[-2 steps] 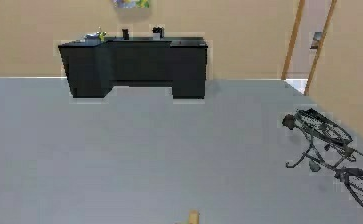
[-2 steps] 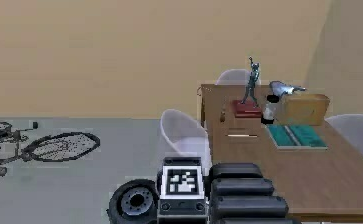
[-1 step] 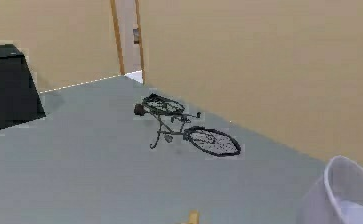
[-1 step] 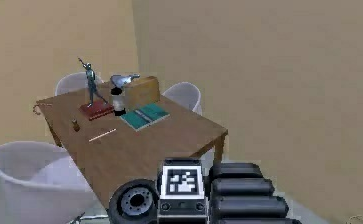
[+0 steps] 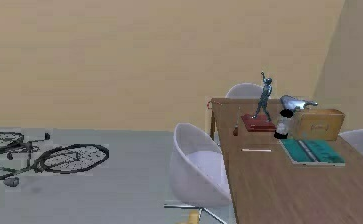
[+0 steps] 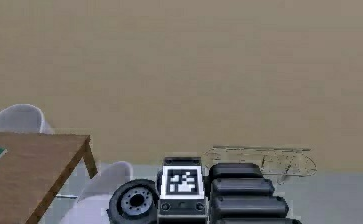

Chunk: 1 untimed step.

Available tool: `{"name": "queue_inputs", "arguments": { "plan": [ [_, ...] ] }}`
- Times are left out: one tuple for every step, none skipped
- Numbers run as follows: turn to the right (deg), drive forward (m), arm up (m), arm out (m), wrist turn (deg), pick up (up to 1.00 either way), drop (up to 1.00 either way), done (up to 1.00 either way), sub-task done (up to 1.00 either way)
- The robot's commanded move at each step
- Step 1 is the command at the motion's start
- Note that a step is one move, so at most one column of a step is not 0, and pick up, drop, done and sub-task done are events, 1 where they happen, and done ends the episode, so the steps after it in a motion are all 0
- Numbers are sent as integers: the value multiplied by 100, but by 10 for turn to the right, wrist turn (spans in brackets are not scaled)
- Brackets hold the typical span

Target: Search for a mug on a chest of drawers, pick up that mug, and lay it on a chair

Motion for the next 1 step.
{"name": "queue_inputs", "arguments": {
  "plan": [
    [0,10,0,0,0,0,0,0,0]
  ]
}}
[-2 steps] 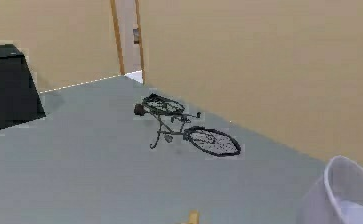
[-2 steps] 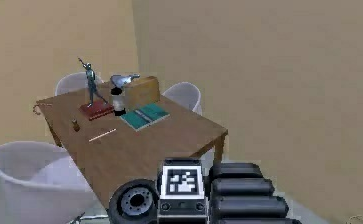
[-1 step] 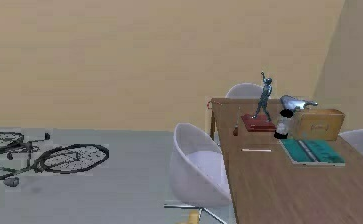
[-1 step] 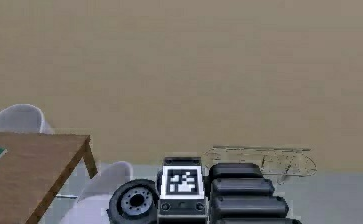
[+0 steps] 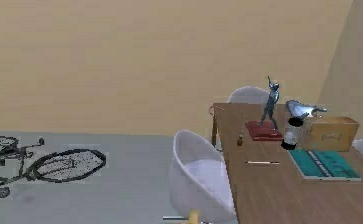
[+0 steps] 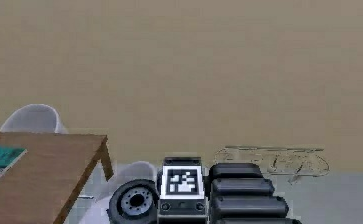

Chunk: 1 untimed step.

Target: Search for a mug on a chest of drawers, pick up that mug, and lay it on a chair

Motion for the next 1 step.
{"name": "queue_inputs", "arguments": {
  "plan": [
    [-180,0,0,0,0,0,0,0,0]
  ]
}}
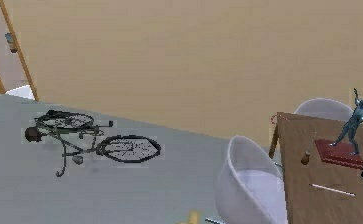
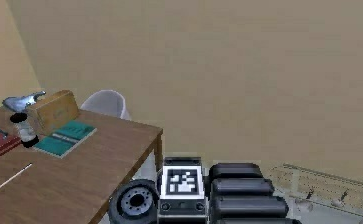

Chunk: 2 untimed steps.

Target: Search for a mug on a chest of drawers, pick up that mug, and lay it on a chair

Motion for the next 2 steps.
{"name": "queue_inputs", "arguments": {
  "plan": [
    [0,0,0,30,0,0,0,0,0],
    [0,0,0,0,450,0,0,0,0]
  ]
}}
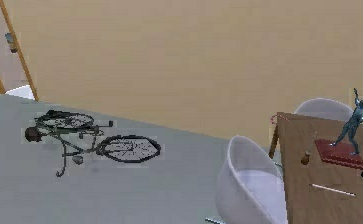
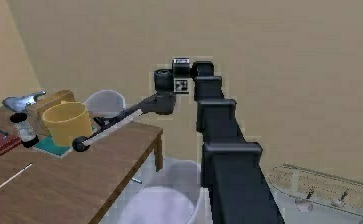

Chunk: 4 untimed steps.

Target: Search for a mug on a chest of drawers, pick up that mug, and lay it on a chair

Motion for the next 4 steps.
{"name": "queue_inputs", "arguments": {
  "plan": [
    [0,0,0,0,450,0,0,0,0],
    [0,0,0,0,180,0,0,0,0],
    [0,0,-32,0,0,0,0,0,0],
    [0,0,-32,0,0,0,0,0,0]
  ]
}}
